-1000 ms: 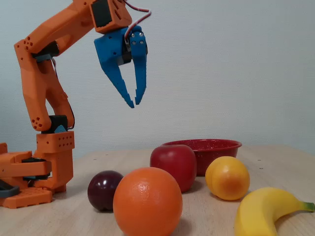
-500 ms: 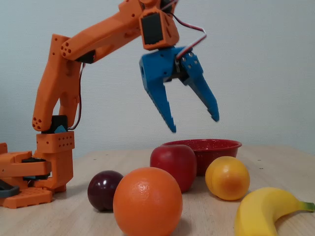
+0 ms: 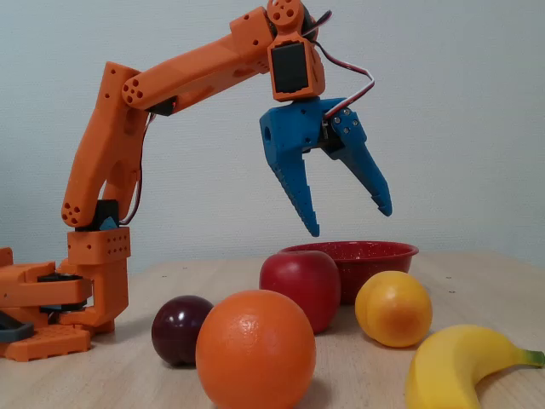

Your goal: Put peach in the red bowl.

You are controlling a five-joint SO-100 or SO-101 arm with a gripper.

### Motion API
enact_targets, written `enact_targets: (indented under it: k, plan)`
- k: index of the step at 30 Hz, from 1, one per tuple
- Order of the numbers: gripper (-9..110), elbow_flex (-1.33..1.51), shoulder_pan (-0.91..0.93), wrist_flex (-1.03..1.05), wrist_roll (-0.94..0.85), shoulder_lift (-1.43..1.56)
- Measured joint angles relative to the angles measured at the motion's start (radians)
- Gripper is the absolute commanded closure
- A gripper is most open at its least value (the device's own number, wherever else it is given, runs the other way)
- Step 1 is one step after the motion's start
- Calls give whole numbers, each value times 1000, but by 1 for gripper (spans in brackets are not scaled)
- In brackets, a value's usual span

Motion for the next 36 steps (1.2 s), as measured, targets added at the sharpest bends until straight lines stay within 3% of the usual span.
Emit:
enact_targets:
  k: [36]
  plan:
    - [59,-77,-91,0,-8,-233]
